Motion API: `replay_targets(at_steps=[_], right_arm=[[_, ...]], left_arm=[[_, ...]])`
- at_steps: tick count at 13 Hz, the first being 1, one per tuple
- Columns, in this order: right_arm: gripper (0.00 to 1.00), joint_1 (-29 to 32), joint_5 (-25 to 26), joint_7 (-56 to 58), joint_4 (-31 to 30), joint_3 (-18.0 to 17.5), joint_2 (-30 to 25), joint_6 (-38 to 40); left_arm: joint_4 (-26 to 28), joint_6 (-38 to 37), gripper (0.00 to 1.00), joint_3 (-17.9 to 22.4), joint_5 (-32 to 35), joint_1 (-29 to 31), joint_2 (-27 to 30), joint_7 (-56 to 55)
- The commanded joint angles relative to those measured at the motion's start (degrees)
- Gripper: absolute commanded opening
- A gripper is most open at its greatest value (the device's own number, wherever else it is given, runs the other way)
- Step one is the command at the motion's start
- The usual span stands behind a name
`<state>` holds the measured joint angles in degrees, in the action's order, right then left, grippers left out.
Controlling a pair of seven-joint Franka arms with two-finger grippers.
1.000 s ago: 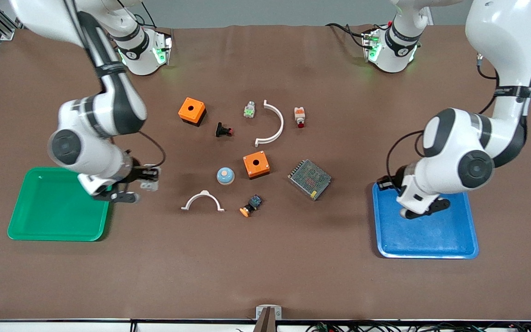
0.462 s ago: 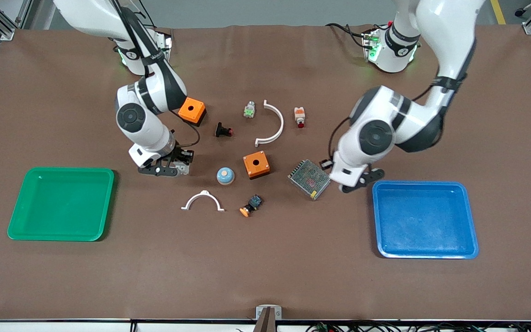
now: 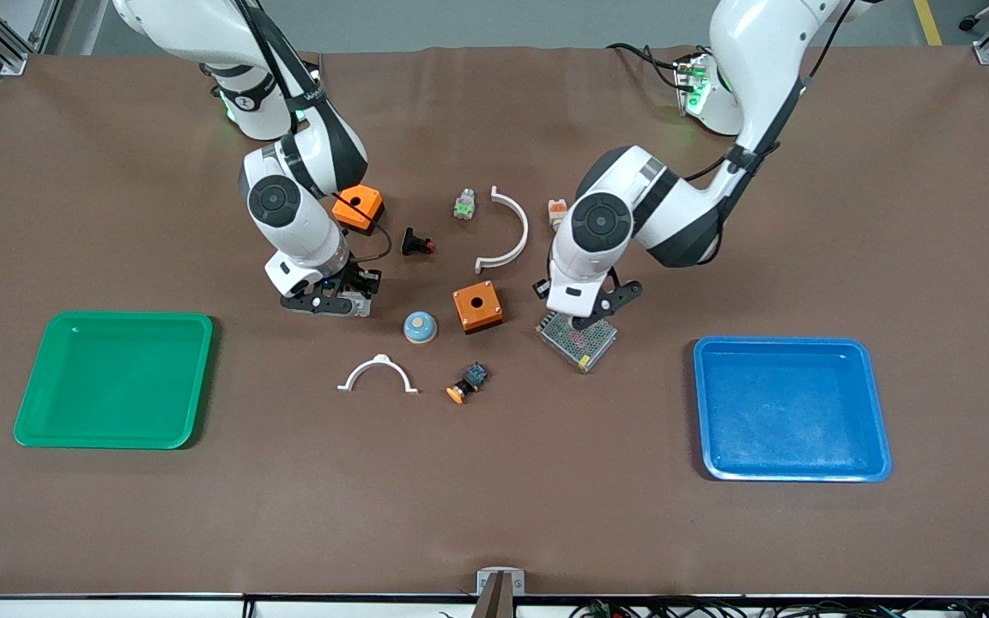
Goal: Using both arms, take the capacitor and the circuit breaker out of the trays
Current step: 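Carry the breaker with the right gripper while the left gripper carries the capacitor, then lower the breaker with the right gripper while the left gripper lowers the capacitor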
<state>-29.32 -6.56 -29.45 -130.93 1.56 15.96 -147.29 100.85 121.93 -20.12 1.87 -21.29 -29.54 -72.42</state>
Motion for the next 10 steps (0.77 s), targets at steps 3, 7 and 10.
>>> replay_targets(at_steps=[3,7,10], right_arm=[[0.02,-0.9,-0.2,-0.4,-2.8,1.0,1.0,-2.4],[0.28,-0.8,-0.2,-0.3,-2.5,1.2,3.2,-4.1],[1.0,0.1,-0.1,0.4,-1.4,1.3,3.5,-3.3]], left_arm=[[4.4,6.7,0.0,0.1,1.0,-2.2,-0.9,-6.8],[4.1,12.0,0.0,0.1,1.0,-3.5,-3.3,-11.8],[3.7,14.2,0.0,0.2,1.0,-4.4,-4.7,-13.4]])
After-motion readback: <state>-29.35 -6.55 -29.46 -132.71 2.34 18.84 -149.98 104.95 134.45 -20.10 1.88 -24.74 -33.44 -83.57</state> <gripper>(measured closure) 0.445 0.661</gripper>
